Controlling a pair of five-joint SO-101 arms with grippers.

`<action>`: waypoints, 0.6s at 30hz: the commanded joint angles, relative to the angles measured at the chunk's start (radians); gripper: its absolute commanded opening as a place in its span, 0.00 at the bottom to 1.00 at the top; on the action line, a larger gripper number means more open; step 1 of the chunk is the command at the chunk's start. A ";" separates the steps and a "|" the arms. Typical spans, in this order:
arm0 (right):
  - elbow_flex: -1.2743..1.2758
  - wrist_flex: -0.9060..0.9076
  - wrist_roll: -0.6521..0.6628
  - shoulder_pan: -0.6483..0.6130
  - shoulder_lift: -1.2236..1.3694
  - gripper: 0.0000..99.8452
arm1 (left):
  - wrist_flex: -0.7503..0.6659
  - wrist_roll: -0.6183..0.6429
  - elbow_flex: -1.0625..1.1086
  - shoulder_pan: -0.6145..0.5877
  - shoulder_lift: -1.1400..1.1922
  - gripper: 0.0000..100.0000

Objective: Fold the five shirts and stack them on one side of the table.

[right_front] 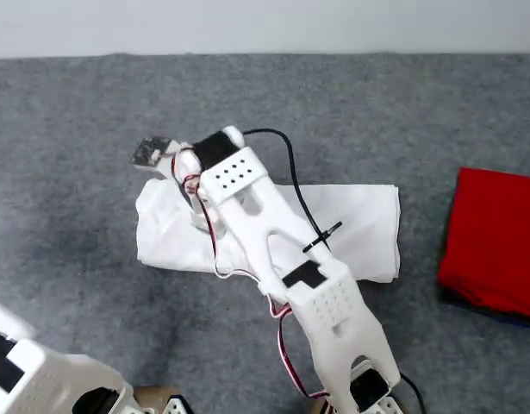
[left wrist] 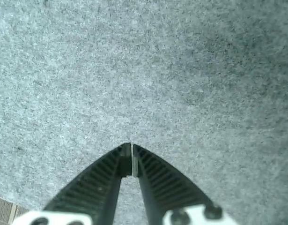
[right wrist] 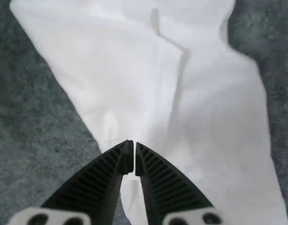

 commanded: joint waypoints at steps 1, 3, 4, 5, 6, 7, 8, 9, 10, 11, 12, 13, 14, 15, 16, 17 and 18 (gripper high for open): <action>0.112 0.036 -0.015 0.004 -0.097 0.01 | -0.009 -0.009 -0.005 0.005 -0.064 0.02; 0.147 0.013 -0.018 0.024 -0.073 0.01 | -0.009 -0.009 -0.005 0.017 -0.063 0.02; 0.153 -0.004 -0.017 0.035 -0.053 0.01 | -0.009 -0.009 -0.005 0.021 -0.063 0.02; 0.153 -0.024 -0.014 0.050 -0.027 0.01 | -0.009 -0.009 -0.005 0.029 -0.063 0.02; 0.153 -0.047 -0.012 0.067 0.001 0.01 | -0.009 -0.009 -0.005 0.037 -0.063 0.02; 0.153 -0.064 -0.011 0.082 0.027 0.01 | -0.009 -0.009 -0.005 0.044 -0.064 0.02; 0.153 -0.073 -0.011 0.096 0.048 0.01 | -0.009 -0.008 -0.005 0.054 -0.064 0.02; 0.152 -0.074 -0.011 0.105 0.065 0.01 | -0.009 -0.008 -0.005 0.060 -0.064 0.02; 0.152 -0.071 -0.011 0.110 0.068 0.01 | -0.009 -0.006 -0.005 0.063 -0.064 0.02; 0.152 -0.058 -0.011 0.110 0.062 0.01 | -0.009 -0.006 -0.005 0.063 -0.064 0.02; 0.150 -0.044 -0.012 0.107 0.045 0.01 | -0.009 -0.006 -0.005 0.063 -0.064 0.02; 0.150 -0.031 -0.017 0.104 0.019 0.01 | -0.009 -0.006 -0.005 0.063 -0.064 0.02; 0.150 -0.021 -0.018 0.102 -0.013 0.01 | -0.009 -0.006 -0.005 0.063 -0.064 0.02; 0.150 -0.012 -0.018 0.096 -0.051 0.01 | -0.009 -0.006 -0.005 0.061 -0.064 0.02; 0.150 0.002 -0.018 0.093 -0.088 0.01 | -0.009 -0.006 -0.005 0.061 -0.064 0.02; 0.150 0.016 -0.018 0.091 -0.125 0.01 | -0.009 -0.006 -0.005 0.061 -0.064 0.02; 0.152 0.031 -0.020 0.094 -0.156 0.01 | -0.009 -0.006 -0.005 0.061 -0.064 0.02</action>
